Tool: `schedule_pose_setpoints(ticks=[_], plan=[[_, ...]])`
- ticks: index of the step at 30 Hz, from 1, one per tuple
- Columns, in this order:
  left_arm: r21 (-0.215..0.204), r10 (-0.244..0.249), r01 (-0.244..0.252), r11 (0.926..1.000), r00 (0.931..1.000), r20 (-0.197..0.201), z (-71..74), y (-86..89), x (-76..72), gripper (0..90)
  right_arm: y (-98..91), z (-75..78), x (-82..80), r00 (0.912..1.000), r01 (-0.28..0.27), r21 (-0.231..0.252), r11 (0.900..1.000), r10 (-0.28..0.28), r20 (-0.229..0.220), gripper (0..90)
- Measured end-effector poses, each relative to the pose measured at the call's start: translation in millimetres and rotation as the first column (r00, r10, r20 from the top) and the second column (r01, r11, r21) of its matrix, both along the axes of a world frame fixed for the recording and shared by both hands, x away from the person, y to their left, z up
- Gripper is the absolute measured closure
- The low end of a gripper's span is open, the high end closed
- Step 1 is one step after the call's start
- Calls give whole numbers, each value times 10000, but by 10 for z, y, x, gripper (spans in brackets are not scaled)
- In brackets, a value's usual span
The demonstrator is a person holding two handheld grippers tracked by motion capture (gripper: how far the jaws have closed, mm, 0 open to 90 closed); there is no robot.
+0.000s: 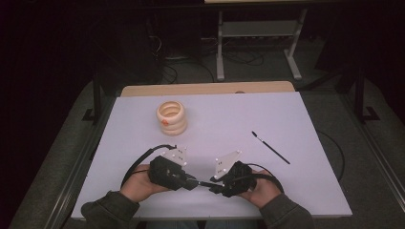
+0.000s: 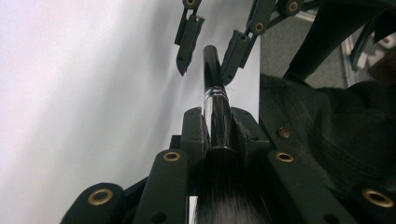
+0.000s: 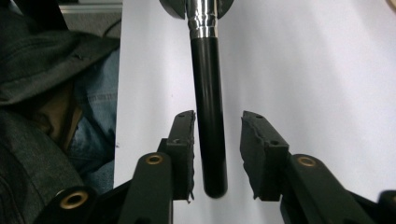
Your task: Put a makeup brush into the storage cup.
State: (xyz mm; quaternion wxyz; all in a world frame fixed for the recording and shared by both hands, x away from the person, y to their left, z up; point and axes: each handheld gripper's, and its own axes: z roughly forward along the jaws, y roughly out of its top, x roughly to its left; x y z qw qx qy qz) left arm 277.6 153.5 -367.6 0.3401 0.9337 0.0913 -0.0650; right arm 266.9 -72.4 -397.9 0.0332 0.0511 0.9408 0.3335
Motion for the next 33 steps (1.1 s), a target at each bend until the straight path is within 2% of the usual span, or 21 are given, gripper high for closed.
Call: schedule_pose_setpoints(ticks=[5, 8, 9, 10, 13, 16, 18, 19, 22, 23, 26, 29, 30, 32, 33], plan=[[-54, -43, 42, 10000, 9998, -199, -7, -3, -1, 764, 55, -31, -23, 9993, -379, -348, 9987, 376, -82, 776], [-228, -155, 156, 9996, 9999, 30, -3, 18, -10, 756, 70, -45, -36, 9982, -603, -430, 9973, 600, -72, 783], [-437, -97, 99, 9990, 9999, 34, 6, 43, -3, 732, 60, -45, -32, 9981, -611, -267, 9978, 608, -108, 783], [-609, 55, -57, 9981, 10000, -33, 19, 73, 13, 672, 44, -44, -34, 9986, -504, -133, 9986, 501, -156, 784], [-1073, 549, -566, 9926, 9983, -188, 56, 177, 59, 610, -32, -44, -13, 9995, -272, 120, 9996, 274, -127, 784], [-1341, 820, -858, 9872, 9961, -334, 83, 248, 94, 583, -116, -29, 26, 9998, 47, 743, 9972, -30, -220, 783], [-1528, 915, -965, 9835, 9950, -397, 81, 252, 94, 579, -146, -7, 44, 9987, 325, 1243, 9917, -274, -426, 784], [-1515, 871, -915, 9842, 9956, -349, 81, 246, 98, 579, -144, 3, 55, 9984, 363, 1440, 9889, -296, -479, 784], [-1791, 862, -904, 9797, 9958, -306, 74, 191, 101, 590, -83, 40, 40, 9965, 574, 1983, 9785, -440, -714, 783], [-1828, 806, -849, 9795, 9963, -307, 80, 177, 107, 599, -55, 43, 49, 9976, 479, 2091, 9767, -361, -595, 783], [-2241, 811, -938, 9700, 9946, -653, 93, 144, 105, 643, 25, 44, 53, 9983, 456, 2273, 9727, -362, -454, 783], [-2323, 841, -931, 9682, 9953, -480, 107, 153, 116, 739, 64, 22, 55, 9987, 415, 2398, 9699, -328, -402, 783], [-2324, 846, -947, 9680, 9950, -532, 107, 157, 128, 762, 71, 19, 50, 9990, 365, 2429, 9694, -295, -323, 783], [-2250, 855, -953, 9697, 9949, -529, 104, 159, 130, 765, 78, 18, 43, 9979, 521, 2416, 9690, -414, -488, 776], [-2178, 858, -941, 9714, 9952, -473, 102, 154, 126, 767, 82, 7, 58, 9986, 465, 2394, 9698, -389, -367, 768]])
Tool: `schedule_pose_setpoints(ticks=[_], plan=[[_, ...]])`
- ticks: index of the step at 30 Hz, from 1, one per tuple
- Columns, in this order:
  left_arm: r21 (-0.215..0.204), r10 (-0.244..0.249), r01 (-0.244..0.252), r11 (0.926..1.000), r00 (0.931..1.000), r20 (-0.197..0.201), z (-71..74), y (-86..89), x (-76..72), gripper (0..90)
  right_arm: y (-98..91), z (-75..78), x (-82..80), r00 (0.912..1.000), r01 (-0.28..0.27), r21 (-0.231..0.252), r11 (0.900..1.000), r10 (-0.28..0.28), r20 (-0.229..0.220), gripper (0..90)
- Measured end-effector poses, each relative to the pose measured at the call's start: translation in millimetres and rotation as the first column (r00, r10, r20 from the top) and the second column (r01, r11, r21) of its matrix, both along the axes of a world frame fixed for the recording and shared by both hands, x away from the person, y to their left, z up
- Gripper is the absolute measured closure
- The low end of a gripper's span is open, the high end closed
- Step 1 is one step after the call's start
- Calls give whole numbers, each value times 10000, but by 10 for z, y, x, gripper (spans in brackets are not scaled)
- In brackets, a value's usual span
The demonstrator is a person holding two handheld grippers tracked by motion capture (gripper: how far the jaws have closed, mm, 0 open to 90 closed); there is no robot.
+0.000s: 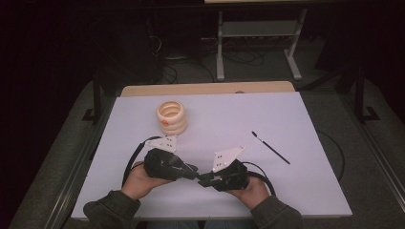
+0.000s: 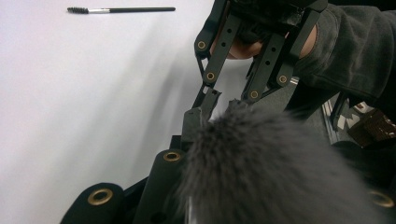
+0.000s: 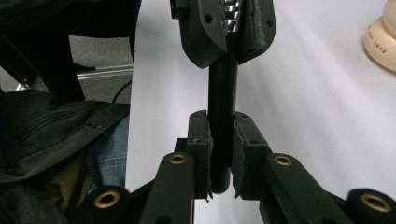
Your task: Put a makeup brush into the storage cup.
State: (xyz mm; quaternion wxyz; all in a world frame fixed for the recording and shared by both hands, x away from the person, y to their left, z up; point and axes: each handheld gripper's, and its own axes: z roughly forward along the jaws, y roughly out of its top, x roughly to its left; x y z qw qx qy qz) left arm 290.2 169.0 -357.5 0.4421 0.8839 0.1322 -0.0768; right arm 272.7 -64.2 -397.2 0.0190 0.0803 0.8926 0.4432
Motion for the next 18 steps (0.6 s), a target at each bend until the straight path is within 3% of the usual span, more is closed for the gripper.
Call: schedule_pose_setpoints(ticks=[2, 4, 9, 15, 18], plan=[[132, 32, -31, 9999, 9999, -98, -2, -11, -15, 768, 18, -5, -8, 9995, 268, -204, 9994, -272, -166, 672], [396, 48, -50, 9992, 10000, 47, -1, -27, -26, 768, 30, -24, -2, 9995, 289, -505, 9983, -294, -99, 656], [902, -23, -12, 9959, 9992, 389, 10, -73, -46, 769, 75, -21, -38, 9997, 252, -1006, 9946, -256, -25, 712], [804, -61, 27, 9968, 9991, 419, 17, -99, -63, 767, 117, -48, -38, 10000, -24, -1154, 9933, 22, -26, 782], [455, 235, -244, 9987, 9995, 203, 21, -65, -34, 681, 76, -50, -22, 9992, 129, -658, 9977, -153, -358, 784]])
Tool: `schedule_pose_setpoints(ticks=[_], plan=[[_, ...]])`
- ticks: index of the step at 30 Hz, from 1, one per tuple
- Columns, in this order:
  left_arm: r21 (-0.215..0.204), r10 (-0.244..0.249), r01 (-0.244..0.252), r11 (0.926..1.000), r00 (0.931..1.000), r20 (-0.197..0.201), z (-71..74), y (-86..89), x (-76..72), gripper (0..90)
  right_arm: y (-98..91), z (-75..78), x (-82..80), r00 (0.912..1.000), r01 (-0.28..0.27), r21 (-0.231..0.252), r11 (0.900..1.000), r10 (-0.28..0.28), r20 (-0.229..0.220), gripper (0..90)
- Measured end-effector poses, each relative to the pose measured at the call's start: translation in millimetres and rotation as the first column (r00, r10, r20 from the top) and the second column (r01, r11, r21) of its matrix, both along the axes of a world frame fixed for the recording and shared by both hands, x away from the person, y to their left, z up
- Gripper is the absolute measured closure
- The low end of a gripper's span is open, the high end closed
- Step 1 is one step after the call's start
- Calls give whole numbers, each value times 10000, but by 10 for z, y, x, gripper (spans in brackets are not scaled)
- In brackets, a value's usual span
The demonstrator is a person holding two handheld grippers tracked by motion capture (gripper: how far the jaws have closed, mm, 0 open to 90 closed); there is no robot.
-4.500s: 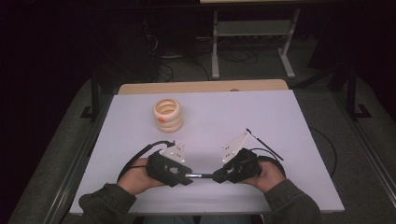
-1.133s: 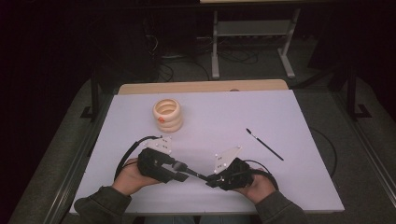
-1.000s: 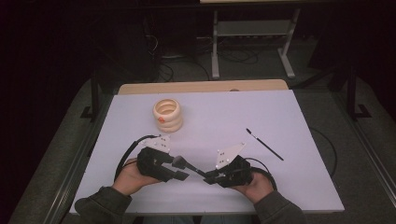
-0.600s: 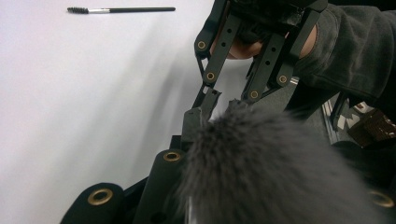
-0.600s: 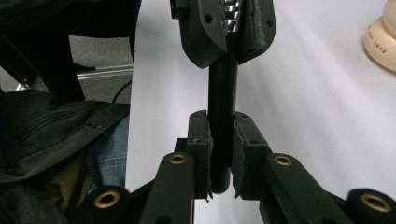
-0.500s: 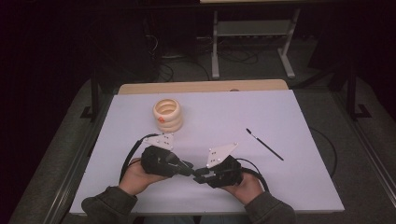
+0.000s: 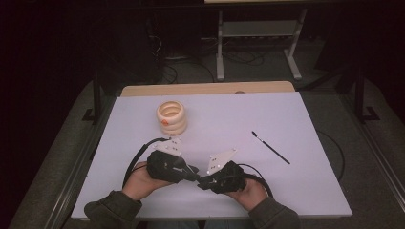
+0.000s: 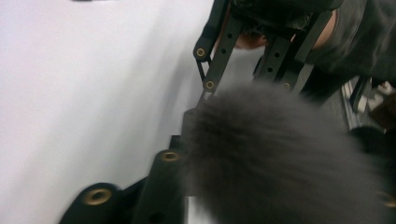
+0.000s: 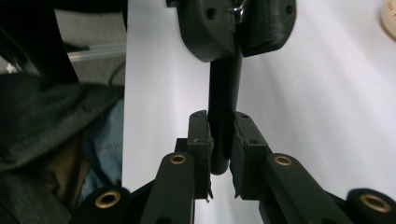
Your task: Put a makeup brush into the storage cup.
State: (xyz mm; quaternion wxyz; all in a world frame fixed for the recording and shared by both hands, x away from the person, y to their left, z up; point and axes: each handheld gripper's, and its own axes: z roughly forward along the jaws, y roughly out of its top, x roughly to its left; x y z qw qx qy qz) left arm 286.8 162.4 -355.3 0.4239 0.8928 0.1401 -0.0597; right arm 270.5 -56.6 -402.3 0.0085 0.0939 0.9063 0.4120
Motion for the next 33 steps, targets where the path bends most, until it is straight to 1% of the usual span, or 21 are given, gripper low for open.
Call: schedule_pose_setpoints(ticks=[1, 2, 3, 6, 8, 9, 10, 11, 14, 15, 16, 17, 19, 20, 22, 23, 27, 28, 29, 31, 33], plan=[[-136, 107, -107, 9999, 9999, -44, 1, 5, 0, 673, -22, 0, 6, 9997, 118, 143, 9998, -115, -227, 784], [-188, 150, -151, 9997, 9999, -44, 3, 20, 9, 671, -38, -5, 21, 9995, 140, 214, 9997, -134, -270, 784], [-304, 290, -296, 9991, 9994, -199, 5, 27, 7, 674, -50, -10, 32, 9993, 201, 291, 9994, -191, -327, 784], [-451, 310, -320, 9985, 9993, -208, 18, 44, 27, 703, -60, -18, 26, 9987, 332, 541, 9980, -311, -403, 783], [-557, 376, -389, 9977, 9990, -230, 20, 40, 26, 725, -54, -33, 33, 9988, 344, 481, 9982, -326, -376, 783], [-576, 375, -388, 9976, 9990, -237, 18, 37, 26, 734, -44, -39, 25, 9981, 385, 503, 9980, -360, -497, 783], [-545, 372, -385, 9978, 9990, -247, 16, 33, 23, 760, -34, -45, 16, 9977, 408, 481, 9980, -380, -564, 783], [-535, 359, -371, 9979, 9991, -247, 14, 29, 21, 763, -30, -50, 13, 9984, 402, 433, 9983, -383, -418, 782], [-472, 439, -447, 9979, 9989, -188, 14, 21, 16, 768, -32, -57, 16, 9986, 413, 423, 9983, -398, -355, 758], [-446, 442, -449, 9980, 9989, -167, 14, 19, 20, 769, -36, -57, 18, 9981, 498, 428, 9978, -482, -381, 685], [-410, 493, -501, 9979, 9986, -207, 14, 18, 23, 769, -44, -59, 33, 9985, 507, 345, 9981, -500, -229, 666], [-333, 481, -488, 9983, 9986, -199, 15, 20, 33, 769, -58, -60, 41, 9983, 550, 308, 9980, -544, -221, 629], [-209, 533, -536, 9983, 9985, -126, 17, 23, 47, 770, -87, -61, 40, 9972, 692, 294, 9972, -683, -298, 598], [-179, 561, -564, 9982, 9983, -137, 18, 25, 56, 769, -104, -65, 43, 9973, 703, 247, 9972, -697, -234, 588], [-118, 600, -602, 9981, 9981, -169, 17, 30, 75, 769, -149, -66, 39, 9953, 894, 284, 9956, -882, -395, 569], [-62, 651, -652, 9979, 9978, -131, 15, 32, 93, 770, -177, -67, 47, 9950, 945, 279, 9951, -935, -354, 560], [25, 749, -749, 9972, 9970, -171, 6, 46, 148, 769, -306, -41, 73, 9906, 1334, 478, 9899, -1317, -381, 518], [112, 800, -798, 9967, 9967, -170, 8, 53, 166, 770, -326, -33, 72, 9887, 1450, 545, 9879, -1426, -457, 509], [84, 844, -842, 9964, 9963, -186, 4, 56, 177, 770, -360, -24, 71, 9853, 1630, 685, 9842, -1589, -620, 506], [98, 927, -925, 9957, 9954, -227, 7, 71, 211, 770, -419, -14, 82, 9829, 1774, 751, 9813, -1729, -631, 498], [137, 973, -970, 9952, 9950, -224, 9, 85, 235, 770, -466, -11, 103, 9820, 1851, 796, 9795, -1814, -520, 484]])
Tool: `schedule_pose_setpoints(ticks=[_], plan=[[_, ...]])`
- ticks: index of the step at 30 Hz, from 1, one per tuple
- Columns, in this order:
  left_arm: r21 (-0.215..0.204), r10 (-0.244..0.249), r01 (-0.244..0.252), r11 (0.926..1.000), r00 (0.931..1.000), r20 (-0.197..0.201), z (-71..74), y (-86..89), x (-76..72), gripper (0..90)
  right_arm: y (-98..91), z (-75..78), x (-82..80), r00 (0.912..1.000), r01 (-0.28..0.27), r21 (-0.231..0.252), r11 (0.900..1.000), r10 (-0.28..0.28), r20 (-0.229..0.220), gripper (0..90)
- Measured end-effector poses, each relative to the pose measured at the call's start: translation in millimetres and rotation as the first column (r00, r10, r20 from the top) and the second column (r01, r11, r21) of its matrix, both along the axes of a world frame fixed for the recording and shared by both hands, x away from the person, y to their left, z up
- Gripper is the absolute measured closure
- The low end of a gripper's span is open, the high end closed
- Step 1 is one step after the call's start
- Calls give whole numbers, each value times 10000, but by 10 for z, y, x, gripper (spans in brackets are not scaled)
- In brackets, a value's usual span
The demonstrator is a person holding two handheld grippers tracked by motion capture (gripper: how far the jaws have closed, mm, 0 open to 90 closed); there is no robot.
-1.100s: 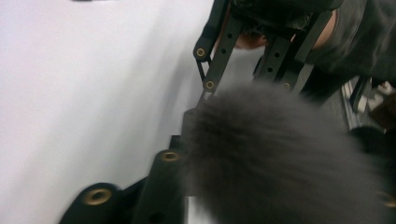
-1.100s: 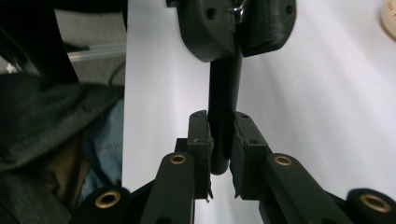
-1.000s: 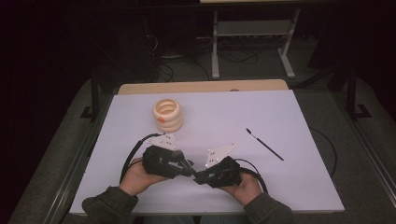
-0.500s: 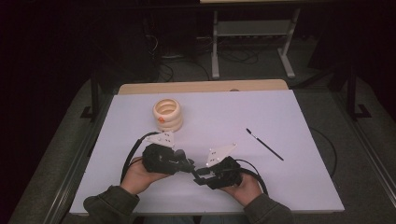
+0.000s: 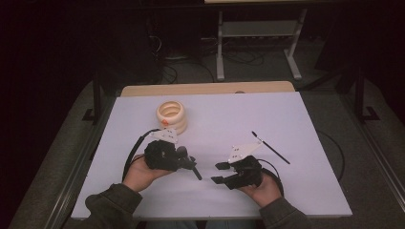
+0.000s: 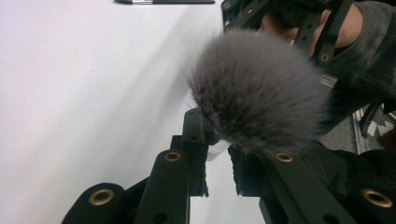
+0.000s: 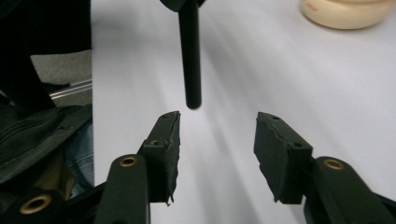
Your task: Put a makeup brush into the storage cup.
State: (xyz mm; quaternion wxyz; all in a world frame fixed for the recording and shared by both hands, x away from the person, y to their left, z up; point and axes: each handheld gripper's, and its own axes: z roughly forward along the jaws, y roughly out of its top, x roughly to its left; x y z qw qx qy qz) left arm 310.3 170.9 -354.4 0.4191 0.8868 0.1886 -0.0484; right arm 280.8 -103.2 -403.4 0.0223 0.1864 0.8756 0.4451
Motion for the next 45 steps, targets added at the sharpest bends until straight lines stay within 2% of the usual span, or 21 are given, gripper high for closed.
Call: schedule_pose_setpoints(ticks=[6, 11, 17, 19, 21, 29, 33, 37, 41, 45], plan=[[55, 203, -203, 9998, 9998, 4, 11, 33, 52, 770, -132, 23, 23, 9993, 351, 117, 9993, -350, -87, 435], [235, 341, -342, 9991, 9994, 35, 32, 63, 106, 769, -238, 38, 25, 9982, 599, 104, 9981, -599, 17, 400], [301, 574, -578, 9979, 9982, 155, 100, 133, 207, 769, -380, 44, 32, 9947, 1026, 226, 9945, -1025, -51, 375], [403, 735, -741, 9964, 9972, 147, 123, 166, 254, 769, -425, 44, 33, 9933, 1157, 268, 9929, -1156, -64, 363], [329, 894, -895, 9954, 9960, 70, 137, 193, 293, 769, -458, 41, 40, 9925, 1222, 310, 9920, -1221, -74, 358], [435, 1163, -1164, 9922, 9932, 56, 234, 270, 413, 769, -556, 31, 39, 9889, 1484, 242, 9886, -1480, -159, 350], [407, 1284, -1287, 9909, 9917, 102, 287, 300, 479, 769, -591, 23, 19, 9868, 1618, 90, 9868, -1617, -50, 361], [468, 1448, -1449, 9883, 9894, 57, 341, 353, 573, 769, -627, 24, 19, 9852, 1714, 137, 9851, -1713, -66, 343], [354, 1701, -1698, 9848, 9854, -44, 402, 384, 638, 769, -668, 22, 24, 9828, 1849, 234, 9825, -1847, -69, 326], [474, 1698, -1696, 9844, 9855, 14, 474, 385, 712, 770, -693, 13, 33, 9798, 1999, 227, 9796, -1995, -150, 312]])
